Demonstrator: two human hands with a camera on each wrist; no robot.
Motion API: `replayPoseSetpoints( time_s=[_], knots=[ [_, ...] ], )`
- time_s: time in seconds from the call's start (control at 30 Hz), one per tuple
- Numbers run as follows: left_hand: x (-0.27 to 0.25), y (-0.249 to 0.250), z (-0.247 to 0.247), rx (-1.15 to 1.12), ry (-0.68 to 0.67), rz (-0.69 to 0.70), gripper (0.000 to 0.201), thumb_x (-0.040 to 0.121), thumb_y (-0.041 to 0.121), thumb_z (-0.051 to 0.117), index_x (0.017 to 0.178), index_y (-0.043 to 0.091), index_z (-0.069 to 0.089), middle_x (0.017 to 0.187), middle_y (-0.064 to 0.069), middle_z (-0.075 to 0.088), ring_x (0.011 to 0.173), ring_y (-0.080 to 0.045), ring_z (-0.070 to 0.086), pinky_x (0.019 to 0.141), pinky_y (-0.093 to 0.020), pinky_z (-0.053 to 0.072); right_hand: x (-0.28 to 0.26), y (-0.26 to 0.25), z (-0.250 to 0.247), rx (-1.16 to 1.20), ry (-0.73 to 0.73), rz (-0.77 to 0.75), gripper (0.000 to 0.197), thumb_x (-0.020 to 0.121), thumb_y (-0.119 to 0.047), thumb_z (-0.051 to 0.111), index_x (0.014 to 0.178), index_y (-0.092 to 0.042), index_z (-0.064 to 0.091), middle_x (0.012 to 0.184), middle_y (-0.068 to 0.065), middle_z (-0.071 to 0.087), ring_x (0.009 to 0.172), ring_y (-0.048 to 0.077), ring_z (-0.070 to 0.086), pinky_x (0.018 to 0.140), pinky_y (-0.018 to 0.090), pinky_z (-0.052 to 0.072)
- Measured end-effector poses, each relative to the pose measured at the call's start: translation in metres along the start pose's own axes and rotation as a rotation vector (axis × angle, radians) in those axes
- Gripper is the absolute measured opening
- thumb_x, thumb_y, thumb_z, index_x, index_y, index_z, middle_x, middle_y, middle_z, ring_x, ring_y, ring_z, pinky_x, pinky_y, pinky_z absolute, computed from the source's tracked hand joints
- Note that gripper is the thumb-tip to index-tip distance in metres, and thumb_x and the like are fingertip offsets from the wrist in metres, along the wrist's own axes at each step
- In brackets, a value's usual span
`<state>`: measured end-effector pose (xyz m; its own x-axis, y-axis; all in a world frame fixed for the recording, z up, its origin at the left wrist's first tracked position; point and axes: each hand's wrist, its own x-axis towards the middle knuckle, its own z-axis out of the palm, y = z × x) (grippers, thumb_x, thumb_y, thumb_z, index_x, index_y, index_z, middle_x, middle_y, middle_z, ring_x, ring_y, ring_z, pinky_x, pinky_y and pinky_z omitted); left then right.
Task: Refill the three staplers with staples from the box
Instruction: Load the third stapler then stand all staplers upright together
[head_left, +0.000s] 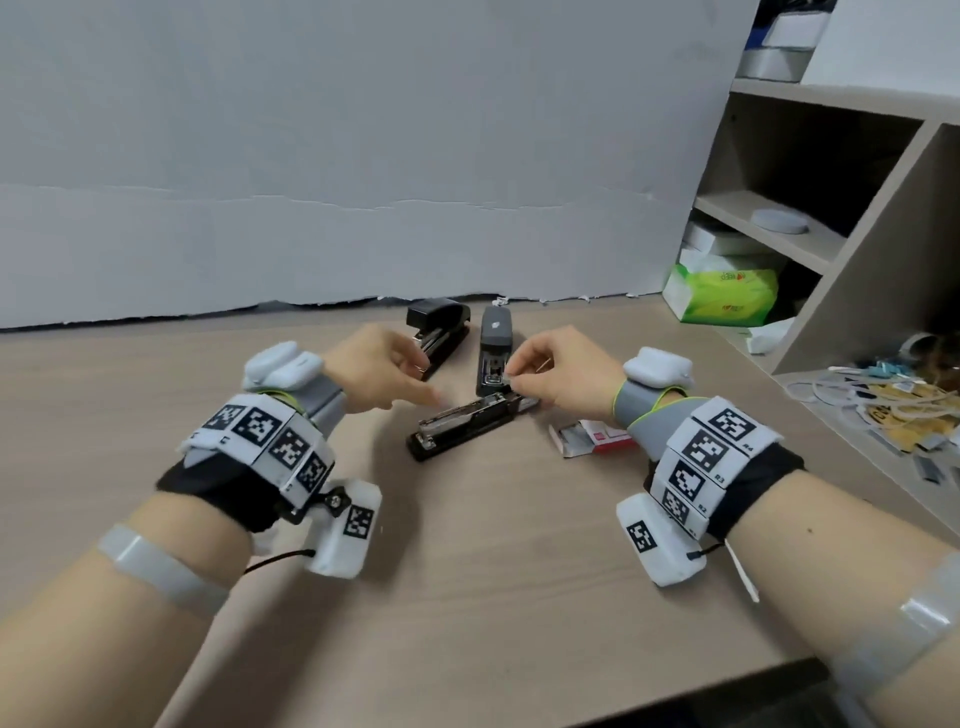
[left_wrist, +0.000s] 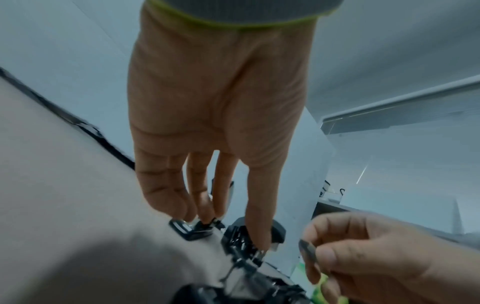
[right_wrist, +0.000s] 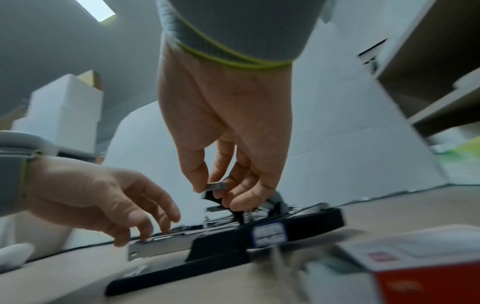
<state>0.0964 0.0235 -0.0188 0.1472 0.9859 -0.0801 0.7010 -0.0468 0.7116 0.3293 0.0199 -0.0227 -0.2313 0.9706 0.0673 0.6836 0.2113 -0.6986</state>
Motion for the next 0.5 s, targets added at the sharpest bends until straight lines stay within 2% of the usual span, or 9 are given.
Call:
replayPoseSetpoints(
  time_s=[0.1,0.13,0.2,0.27,0.33,0.4,0.47,0.5],
  knots=[
    [-0.007,-0.021,-0.001,0.078,-0.113,-0.017,0.052,0.065,0.037,0.088,0.109,0.018,0.068,0.097,0.004,0.064,0.081,-0.013,0.062,0.078,-0.032,0.057,0.012,-0.014,0.022,-0.061,-0.058,-0.057,0.008,0.081,-0.022,0.073,0.081,-0.024,0.066,0.075,-0.008,0.064,0.070,0.011,0.060,0.077,0.034,0.053],
    [-0.008,-0.022,0.002,0.114,-0.140,0.001,0.053,0.065,0.039,0.087,0.110,0.020,0.067,0.098,0.007,0.063,0.083,-0.011,0.061,0.079,-0.027,0.052,0.014,-0.017,0.028,-0.099,-0.068,-0.076,0.008,0.081,-0.024,0.074,0.081,-0.025,0.066,0.077,-0.009,0.065,0.074,0.013,0.062,0.078,0.033,0.053],
    [-0.008,-0.021,0.004,0.156,-0.177,0.038,0.051,0.067,0.039,0.086,0.110,0.021,0.065,0.100,0.008,0.062,0.084,-0.009,0.058,0.076,-0.022,0.045,0.021,-0.026,0.038,-0.163,-0.106,-0.110,0.008,0.081,-0.025,0.073,0.082,-0.027,0.066,0.079,-0.011,0.065,0.081,0.014,0.064,0.079,0.031,0.053],
    [-0.005,-0.019,0.008,0.193,-0.206,0.048,0.048,0.068,0.039,0.085,0.109,0.023,0.065,0.101,0.006,0.062,0.083,-0.010,0.058,0.069,-0.020,0.044,0.023,-0.032,0.042,-0.234,-0.151,-0.125,0.006,0.081,-0.026,0.072,0.084,-0.028,0.067,0.079,-0.014,0.062,0.081,0.011,0.062,0.077,0.028,0.051],
    [-0.002,-0.015,0.012,0.237,-0.236,0.042,0.049,0.066,0.041,0.086,0.107,0.024,0.065,0.102,0.005,0.063,0.085,-0.012,0.059,0.067,-0.020,0.046,0.021,-0.034,0.041,-0.303,-0.186,-0.118,0.008,0.082,-0.027,0.072,0.090,-0.024,0.071,0.077,-0.014,0.057,0.074,0.007,0.056,0.068,0.023,0.046],
    [0.000,-0.015,0.016,0.300,-0.266,0.038,0.057,0.062,0.045,0.087,0.109,0.024,0.064,0.104,0.004,0.065,0.091,-0.014,0.062,0.074,-0.025,0.051,0.022,-0.034,0.042,-0.335,-0.228,-0.103,0.011,0.083,-0.026,0.072,0.094,-0.022,0.072,0.073,-0.012,0.054,0.065,0.004,0.052,0.057,0.019,0.039],
    [0.002,-0.015,0.019,0.357,-0.280,0.047,0.059,0.061,0.045,0.088,0.110,0.022,0.064,0.102,0.003,0.067,0.092,-0.016,0.063,0.080,-0.029,0.054,0.024,-0.034,0.045,-0.336,-0.264,-0.097,0.009,0.083,-0.025,0.072,0.091,-0.022,0.073,0.072,-0.010,0.059,0.066,0.009,0.055,0.056,0.018,0.039],
    [0.002,-0.014,0.020,0.386,-0.282,0.055,0.057,0.061,0.042,0.087,0.109,0.022,0.064,0.101,0.002,0.068,0.090,-0.017,0.064,0.080,-0.029,0.054,0.026,-0.033,0.046,-0.323,-0.277,-0.098,0.007,0.082,-0.025,0.073,0.089,-0.022,0.072,0.074,-0.010,0.063,0.070,0.012,0.060,0.060,0.020,0.043]
  ],
)
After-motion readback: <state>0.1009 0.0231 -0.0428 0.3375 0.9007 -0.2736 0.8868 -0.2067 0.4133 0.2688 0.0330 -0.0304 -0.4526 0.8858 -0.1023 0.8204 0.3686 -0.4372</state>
